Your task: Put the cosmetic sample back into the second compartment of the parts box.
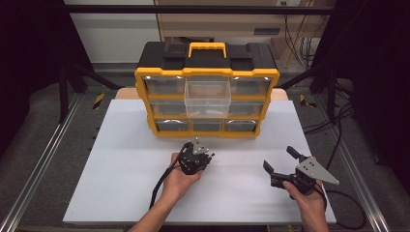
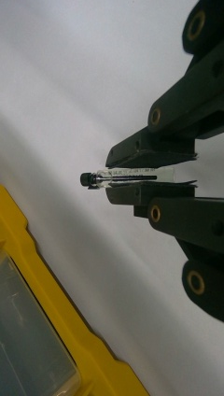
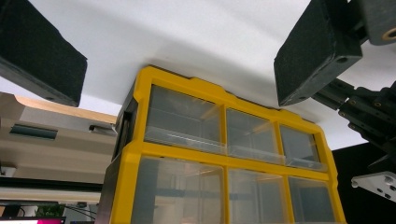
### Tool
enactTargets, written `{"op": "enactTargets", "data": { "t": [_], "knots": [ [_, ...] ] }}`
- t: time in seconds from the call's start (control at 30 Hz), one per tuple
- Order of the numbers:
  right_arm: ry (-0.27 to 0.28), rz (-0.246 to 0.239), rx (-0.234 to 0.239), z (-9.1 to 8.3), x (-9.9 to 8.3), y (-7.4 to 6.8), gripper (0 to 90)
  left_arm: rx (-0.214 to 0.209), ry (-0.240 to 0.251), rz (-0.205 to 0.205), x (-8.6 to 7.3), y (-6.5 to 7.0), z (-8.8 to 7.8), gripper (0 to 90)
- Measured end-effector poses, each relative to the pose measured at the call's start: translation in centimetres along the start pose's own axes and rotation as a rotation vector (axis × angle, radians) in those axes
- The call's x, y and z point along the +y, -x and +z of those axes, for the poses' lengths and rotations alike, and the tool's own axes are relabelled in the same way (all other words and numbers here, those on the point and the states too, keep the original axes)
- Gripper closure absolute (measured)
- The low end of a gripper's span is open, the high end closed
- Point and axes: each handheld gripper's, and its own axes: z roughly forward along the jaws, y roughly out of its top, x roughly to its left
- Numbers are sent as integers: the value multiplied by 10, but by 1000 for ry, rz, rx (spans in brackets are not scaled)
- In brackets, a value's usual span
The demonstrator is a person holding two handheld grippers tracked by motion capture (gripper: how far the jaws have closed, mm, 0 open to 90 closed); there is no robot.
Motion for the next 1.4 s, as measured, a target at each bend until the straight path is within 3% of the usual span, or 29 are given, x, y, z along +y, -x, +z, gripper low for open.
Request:
{"op": "enactTargets", "data": {
  "t": [0.77, 0.97, 1.4],
  "knots": [
    [17, -11, -12, 1, -1, 1, 46, 4, 76, 39, 10, 2, -35, 808],
    [13, -14, -12, 2, -1, 1, 46, 12, 90, 82, 19, 8, -51, 808],
    [12, -13, -16, 1, -1, 1, 45, 3, 148, 120, 37, 16, -78, 808]
  ]
}}
